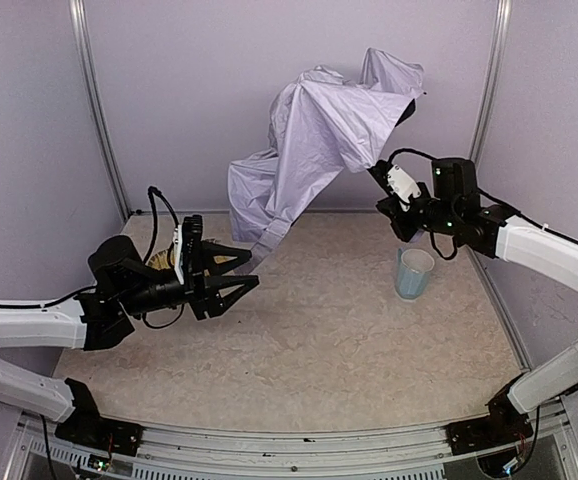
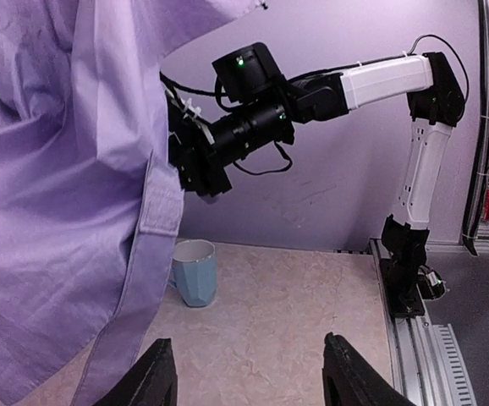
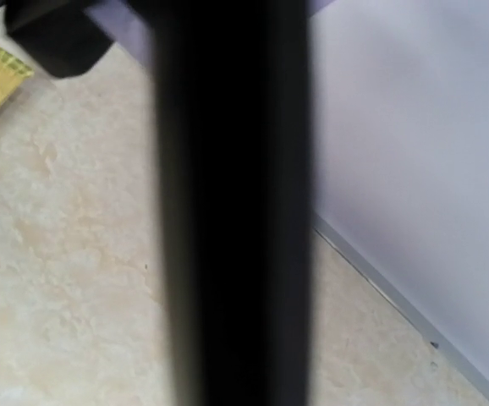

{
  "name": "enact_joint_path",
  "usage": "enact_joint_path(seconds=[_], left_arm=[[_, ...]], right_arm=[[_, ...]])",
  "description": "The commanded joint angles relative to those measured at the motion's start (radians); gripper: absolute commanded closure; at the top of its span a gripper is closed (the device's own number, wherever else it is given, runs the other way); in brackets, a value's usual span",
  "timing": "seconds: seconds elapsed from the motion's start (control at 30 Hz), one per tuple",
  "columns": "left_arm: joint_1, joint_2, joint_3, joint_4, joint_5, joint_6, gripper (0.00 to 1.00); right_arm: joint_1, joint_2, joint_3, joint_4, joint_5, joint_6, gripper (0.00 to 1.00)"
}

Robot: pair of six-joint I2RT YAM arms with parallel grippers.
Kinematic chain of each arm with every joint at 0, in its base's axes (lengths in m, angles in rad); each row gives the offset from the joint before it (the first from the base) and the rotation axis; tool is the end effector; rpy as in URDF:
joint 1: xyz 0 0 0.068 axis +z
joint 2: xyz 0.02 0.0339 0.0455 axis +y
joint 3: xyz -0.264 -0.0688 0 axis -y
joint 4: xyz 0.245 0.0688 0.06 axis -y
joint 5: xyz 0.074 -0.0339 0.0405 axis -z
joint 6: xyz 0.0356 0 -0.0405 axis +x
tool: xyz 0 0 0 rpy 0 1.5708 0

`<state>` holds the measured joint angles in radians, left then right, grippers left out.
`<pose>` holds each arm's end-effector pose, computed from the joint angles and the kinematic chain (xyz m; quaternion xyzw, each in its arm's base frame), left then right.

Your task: Put away the umbrella

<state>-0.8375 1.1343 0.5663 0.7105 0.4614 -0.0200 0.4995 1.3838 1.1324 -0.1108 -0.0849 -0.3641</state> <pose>0.1569 -0.1978 0.2866 0.4120 0.5164 -0.4420 0.6068 0.2843 0.1586 0.3313 -0.3660 0.7366 0.0732 0.5640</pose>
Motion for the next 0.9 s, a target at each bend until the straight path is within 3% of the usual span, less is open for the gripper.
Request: enact_joint_path(seconds=[0.0, 0.17, 0.37, 0.57, 0.77, 0.87], left_arm=[[-0.003, 0.082, 0.015, 0.124, 0.035, 0.02, 0.39], [-0.012, 0.19, 0.095, 0.101, 0.071, 0.051, 0.22], [-0.015, 0.258, 0.132, 0.106, 0.064, 0.056, 0.17], [-0.038, 0.302, 0.151, 0.142, 0.172, 0.029, 0.17], [-0.034, 0.297, 0.149, 0.156, 0.226, 0.012, 0.34], [-0.026, 0.279, 0.132, 0.178, 0.261, 0.0, 0.3]], right_arm=[[0.025, -0.045, 0.06, 0.042, -0.028, 0.008, 1.0], [0.043, -0.04, 0.085, 0.031, -0.034, -0.013, 1.0], [0.05, -0.042, 0.102, 0.026, -0.054, -0.024, 1.0], [0.051, -0.039, 0.106, 0.03, -0.054, -0.031, 1.0], [0.051, -0.034, 0.102, 0.034, -0.051, -0.045, 1.0], [0.051, -0.033, 0.1, 0.034, -0.047, -0.058, 1.0]])
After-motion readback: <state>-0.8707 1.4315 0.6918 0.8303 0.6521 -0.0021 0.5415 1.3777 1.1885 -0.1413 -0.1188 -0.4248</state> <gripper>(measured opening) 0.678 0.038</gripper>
